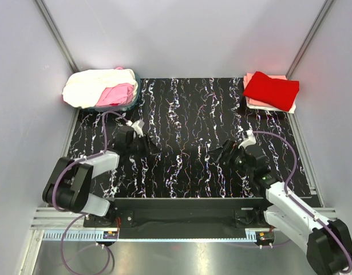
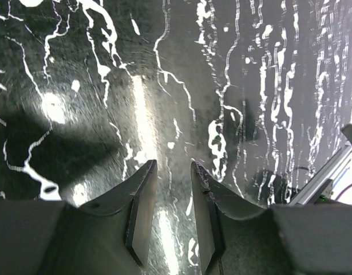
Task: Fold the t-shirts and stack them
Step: Reset both grippers
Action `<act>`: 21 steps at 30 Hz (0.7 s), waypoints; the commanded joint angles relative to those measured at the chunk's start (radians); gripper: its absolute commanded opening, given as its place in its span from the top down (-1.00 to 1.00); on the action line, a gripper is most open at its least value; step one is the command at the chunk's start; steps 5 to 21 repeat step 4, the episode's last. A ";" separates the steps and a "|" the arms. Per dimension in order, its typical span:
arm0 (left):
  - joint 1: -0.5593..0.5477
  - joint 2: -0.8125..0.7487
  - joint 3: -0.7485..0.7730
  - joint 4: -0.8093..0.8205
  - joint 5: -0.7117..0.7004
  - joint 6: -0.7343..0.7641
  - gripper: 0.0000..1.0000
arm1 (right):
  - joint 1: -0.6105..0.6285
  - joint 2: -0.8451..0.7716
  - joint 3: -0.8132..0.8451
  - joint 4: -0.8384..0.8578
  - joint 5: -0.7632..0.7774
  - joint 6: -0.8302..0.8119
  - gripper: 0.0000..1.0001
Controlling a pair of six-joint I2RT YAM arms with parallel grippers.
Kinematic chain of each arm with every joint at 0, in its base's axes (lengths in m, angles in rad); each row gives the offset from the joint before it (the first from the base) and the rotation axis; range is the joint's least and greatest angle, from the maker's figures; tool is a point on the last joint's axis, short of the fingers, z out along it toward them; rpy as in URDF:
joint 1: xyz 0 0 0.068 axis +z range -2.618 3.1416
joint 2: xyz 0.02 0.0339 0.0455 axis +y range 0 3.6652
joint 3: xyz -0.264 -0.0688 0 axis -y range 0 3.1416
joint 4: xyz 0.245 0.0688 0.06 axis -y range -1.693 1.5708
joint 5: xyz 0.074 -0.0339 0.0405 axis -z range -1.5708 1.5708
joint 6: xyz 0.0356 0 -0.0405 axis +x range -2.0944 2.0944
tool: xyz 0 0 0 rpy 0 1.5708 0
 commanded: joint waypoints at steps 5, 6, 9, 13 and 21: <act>-0.006 -0.117 -0.050 0.075 -0.060 -0.016 0.07 | 0.004 0.067 0.037 0.075 0.036 0.019 -1.00; -0.006 -0.117 -0.050 0.075 -0.060 -0.016 0.07 | 0.004 0.067 0.037 0.075 0.036 0.019 -1.00; -0.006 -0.117 -0.050 0.075 -0.060 -0.016 0.07 | 0.004 0.067 0.037 0.075 0.036 0.019 -1.00; -0.006 -0.117 -0.050 0.075 -0.060 -0.016 0.07 | 0.004 0.067 0.037 0.075 0.036 0.019 -1.00; -0.006 -0.117 -0.050 0.075 -0.060 -0.016 0.07 | 0.004 0.067 0.037 0.075 0.036 0.019 -1.00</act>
